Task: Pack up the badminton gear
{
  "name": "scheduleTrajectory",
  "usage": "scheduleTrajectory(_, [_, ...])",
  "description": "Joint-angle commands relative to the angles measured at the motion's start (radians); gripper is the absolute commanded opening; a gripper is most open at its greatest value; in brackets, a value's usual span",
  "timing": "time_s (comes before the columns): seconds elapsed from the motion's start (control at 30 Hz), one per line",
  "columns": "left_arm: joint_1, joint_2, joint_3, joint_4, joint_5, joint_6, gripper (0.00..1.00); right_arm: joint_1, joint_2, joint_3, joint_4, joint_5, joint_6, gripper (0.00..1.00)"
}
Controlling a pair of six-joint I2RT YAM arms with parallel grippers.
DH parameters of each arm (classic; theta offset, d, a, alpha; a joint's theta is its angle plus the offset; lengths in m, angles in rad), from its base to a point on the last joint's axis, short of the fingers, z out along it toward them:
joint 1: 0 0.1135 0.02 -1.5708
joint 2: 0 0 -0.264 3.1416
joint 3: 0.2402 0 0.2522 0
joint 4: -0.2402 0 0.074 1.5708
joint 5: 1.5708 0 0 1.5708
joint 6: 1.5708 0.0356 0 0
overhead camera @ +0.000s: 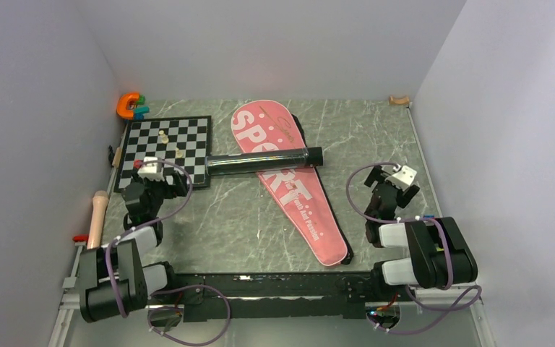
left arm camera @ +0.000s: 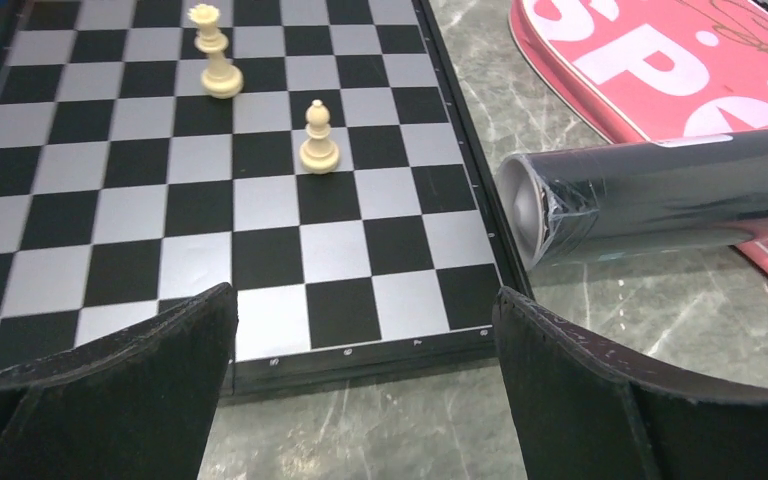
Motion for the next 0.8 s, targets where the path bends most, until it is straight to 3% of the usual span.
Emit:
scheduleTrajectory(0.0, [-0.005,-0.067,-0.082,0.235,-0.123,0.014,0.99,0.025,0.029,-0.014,0.182,-0.033,-0.06,1.0])
scheduleTrajectory(0.13, [-0.044,0.023,-0.053,0.252,-0.154,0.044,0.99,0.043,0.088,-0.018,0.271,-0.159,-0.154,1.0])
scheduleTrajectory(0.3, [-0.125,0.139,-0.096,0.446,-0.225,0.127,0.99,0.049,0.116,-0.078,0.374,-0.237,-0.172,1.0])
scheduleTrajectory(0.37, [-0.148,0.113,-0.036,0.273,-0.266,0.141,0.99,0.063,0.215,-0.083,0.54,-0.215,-0.233,1.0])
scheduleTrajectory(0.47, [-0.175,0.14,-0.006,0.265,-0.322,0.149,0.99,0.033,0.142,0.006,0.249,-0.215,-0.156,1.0])
scheduleTrajectory(0.57, [-0.176,0.136,-0.013,0.272,-0.323,0.147,0.99,-0.048,0.138,0.08,0.079,-0.284,-0.059,1.0])
scheduleTrajectory(0.77, [-0.176,0.134,-0.015,0.271,-0.324,0.146,0.99,-0.074,0.139,0.067,0.111,-0.308,-0.063,1.0])
